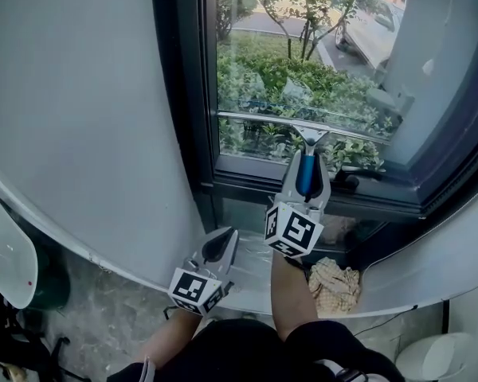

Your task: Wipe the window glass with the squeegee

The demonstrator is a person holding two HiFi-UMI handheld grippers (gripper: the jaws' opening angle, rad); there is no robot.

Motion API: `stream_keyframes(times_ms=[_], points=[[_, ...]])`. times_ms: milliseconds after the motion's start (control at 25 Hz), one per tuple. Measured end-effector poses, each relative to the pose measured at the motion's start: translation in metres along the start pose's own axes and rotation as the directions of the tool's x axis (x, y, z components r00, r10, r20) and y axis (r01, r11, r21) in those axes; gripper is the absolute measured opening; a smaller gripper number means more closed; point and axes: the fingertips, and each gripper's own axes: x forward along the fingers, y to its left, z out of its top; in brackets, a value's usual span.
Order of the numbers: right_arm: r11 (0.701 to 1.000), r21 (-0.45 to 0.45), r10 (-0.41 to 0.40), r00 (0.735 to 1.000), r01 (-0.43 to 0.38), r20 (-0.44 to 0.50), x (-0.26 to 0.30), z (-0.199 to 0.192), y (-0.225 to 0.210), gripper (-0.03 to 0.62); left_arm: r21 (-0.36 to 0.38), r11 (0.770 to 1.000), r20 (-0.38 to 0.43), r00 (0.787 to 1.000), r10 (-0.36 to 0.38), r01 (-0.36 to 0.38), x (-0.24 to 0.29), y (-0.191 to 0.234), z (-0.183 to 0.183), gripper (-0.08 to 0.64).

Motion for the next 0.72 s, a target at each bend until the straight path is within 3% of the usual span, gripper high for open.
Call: stream_keyframes(times_ms=[720], points=[[1.000,-0.009,-0.001,0.998,0.001,-0.055,-0.011,-0.019,-0.001,0.133,0.006,1.000,-0.012,1.000,-0.004,0.004,-0.003,-0.002,-0.001,0.002]])
